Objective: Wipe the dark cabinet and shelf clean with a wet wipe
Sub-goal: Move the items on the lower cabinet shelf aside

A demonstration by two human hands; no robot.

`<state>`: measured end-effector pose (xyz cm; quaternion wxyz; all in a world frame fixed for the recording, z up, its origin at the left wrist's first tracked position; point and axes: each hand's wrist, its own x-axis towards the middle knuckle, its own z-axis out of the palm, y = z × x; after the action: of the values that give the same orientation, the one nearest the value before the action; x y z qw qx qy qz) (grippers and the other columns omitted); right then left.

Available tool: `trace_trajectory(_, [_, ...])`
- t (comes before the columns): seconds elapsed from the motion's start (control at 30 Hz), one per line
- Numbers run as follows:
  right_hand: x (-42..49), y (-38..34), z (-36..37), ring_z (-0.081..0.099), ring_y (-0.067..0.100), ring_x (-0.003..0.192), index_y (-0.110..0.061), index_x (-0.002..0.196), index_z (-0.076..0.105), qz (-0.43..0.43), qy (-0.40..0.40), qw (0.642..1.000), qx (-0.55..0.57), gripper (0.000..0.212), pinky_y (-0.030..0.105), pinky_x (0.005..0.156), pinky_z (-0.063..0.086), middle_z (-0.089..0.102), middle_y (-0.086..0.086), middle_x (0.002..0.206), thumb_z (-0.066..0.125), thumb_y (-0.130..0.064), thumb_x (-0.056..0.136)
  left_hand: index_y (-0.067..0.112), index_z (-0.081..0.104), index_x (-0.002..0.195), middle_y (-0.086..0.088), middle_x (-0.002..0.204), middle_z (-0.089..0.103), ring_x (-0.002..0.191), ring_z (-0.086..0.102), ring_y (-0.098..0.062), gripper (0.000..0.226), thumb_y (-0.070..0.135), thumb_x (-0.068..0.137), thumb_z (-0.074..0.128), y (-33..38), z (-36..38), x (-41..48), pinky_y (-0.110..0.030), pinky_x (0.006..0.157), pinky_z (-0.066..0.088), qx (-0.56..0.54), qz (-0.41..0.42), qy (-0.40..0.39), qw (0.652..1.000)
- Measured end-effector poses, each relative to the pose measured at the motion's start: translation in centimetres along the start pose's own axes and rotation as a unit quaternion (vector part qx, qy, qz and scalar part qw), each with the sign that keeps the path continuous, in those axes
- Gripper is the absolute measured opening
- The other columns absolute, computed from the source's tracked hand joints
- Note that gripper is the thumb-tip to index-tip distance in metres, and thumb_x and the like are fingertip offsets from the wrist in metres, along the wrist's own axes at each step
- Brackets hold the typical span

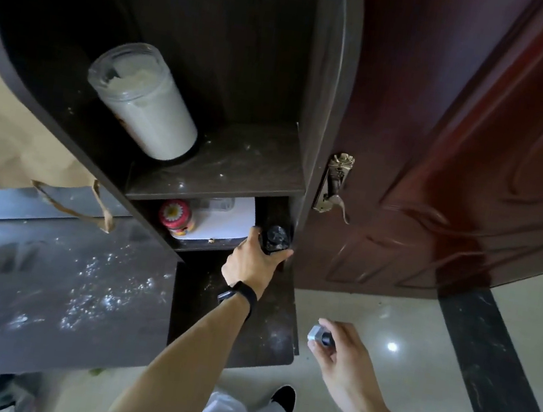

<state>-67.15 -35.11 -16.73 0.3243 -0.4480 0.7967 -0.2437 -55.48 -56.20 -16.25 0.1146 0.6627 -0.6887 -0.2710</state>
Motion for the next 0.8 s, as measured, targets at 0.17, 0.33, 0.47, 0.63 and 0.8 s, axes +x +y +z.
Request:
trace_trajectory(0.17, [-0.2, 1.2, -0.2, 0.064, 0.010, 0.091, -0.021, 0.129, 0.060, -0.014, -0.017, 1.000, 0.002, 0.036, 0.022, 0.086, 0.050, 0.055, -0.005, 0.120, 0.065, -0.031, 0.095, 0.030, 0.049, 0.124, -0.007, 0.097, 0.072, 0.090, 0.068, -0.034, 0.066, 0.072, 0.076, 0.065, 0.4, 1.0, 1.6, -0.033, 0.061, 0.044, 0.029, -0.011, -0.013, 0.999])
trace_trajectory(0.33, [0.3, 1.7, -0.3, 0.063, 0.012, 0.092, -0.021, 0.131, 0.059, -0.018, -0.031, 0.999, -0.014, 0.038, 0.021, 0.085, 0.049, 0.054, -0.004, 0.123, 0.064, -0.032, 0.096, 0.026, 0.044, 0.139, -0.012, 0.101, 0.071, 0.093, 0.067, -0.038, 0.057, 0.059, 0.093, 0.053, 0.9, 0.8, 2.2, -0.040, 0.067, 0.051, 0.081, 0.011, -0.020, 0.996])
trace_trajectory(0.47, [0.6, 1.7, -0.1, 0.064, 0.014, 0.093, -0.021, 0.132, 0.058, -0.025, -0.038, 0.999, -0.016, 0.039, 0.029, 0.090, 0.050, 0.054, -0.003, 0.124, 0.063, -0.033, 0.096, 0.021, 0.039, 0.137, -0.006, 0.113, 0.066, 0.087, 0.066, -0.038, 0.046, 0.035, 0.096, 0.054, 0.4, 0.7, 0.1, -0.036, 0.057, 0.042, 0.069, 0.055, 0.018, 0.996])
trace_trajectory(0.63, [0.6, 1.7, 0.8, 0.062, 0.007, 0.093, -0.021, 0.133, 0.057, -0.033, -0.050, 0.998, -0.021, 0.039, 0.014, 0.085, 0.046, 0.054, -0.004, 0.125, 0.062, -0.034, 0.096, 0.021, 0.043, 0.145, -0.004, 0.143, 0.046, 0.114, 0.052, -0.030, 0.059, 0.030, 0.088, 0.058, -2.2, 1.4, -2.0, -0.041, 0.079, 0.047, 0.199, 0.198, 0.028, 0.959])
trace_trajectory(0.8, [0.4, 1.4, 1.6, 0.059, 0.001, 0.084, -0.021, 0.132, 0.059, -0.030, -0.061, 0.998, -0.010, 0.039, 0.008, 0.082, 0.041, 0.054, -0.007, 0.123, 0.064, -0.033, 0.095, 0.025, 0.018, 0.157, -0.001, 0.164, 0.021, 0.136, 0.033, -0.024, 0.071, 0.043, 0.094, 0.044, -2.7, 1.3, -1.0, -0.042, 0.096, 0.035, 0.304, 0.237, 0.010, 0.923])
